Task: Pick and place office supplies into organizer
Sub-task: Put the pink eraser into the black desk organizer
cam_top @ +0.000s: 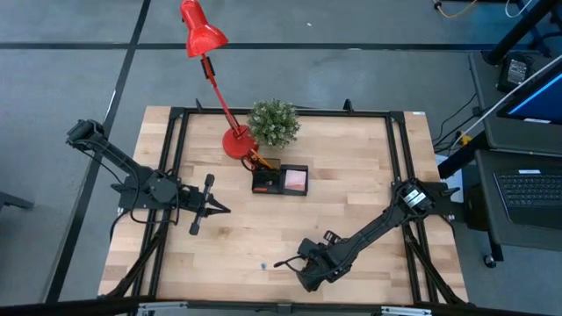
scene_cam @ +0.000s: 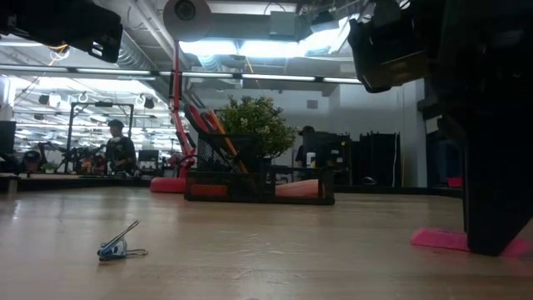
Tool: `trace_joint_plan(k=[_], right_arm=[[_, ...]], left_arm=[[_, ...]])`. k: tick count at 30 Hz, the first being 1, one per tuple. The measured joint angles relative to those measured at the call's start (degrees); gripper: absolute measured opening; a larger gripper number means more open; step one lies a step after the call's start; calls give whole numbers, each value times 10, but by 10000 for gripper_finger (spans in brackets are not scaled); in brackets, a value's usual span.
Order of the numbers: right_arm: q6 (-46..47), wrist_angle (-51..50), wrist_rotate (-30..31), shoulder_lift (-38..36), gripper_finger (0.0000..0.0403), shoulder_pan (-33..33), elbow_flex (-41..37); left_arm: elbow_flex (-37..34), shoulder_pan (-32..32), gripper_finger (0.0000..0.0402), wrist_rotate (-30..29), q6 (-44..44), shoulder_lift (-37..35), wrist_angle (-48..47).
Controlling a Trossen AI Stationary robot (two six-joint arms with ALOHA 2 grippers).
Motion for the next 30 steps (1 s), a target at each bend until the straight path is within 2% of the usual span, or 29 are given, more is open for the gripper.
trace_joint_plan(k=[10,14,24,30], right_arm=[[0,5,3,0,82,0,4],[-13,-17,24,4,82,0,29],[-84,-57,121,5,81,0,113],[-126,-69,200,4,81,-2,146]], left_arm=[[0,0,1,0,0,0,0],[0,0,3,0,0,0,0],[0,0,3,0,-3,0,0],[0,0,4,0,-46,0,1]])
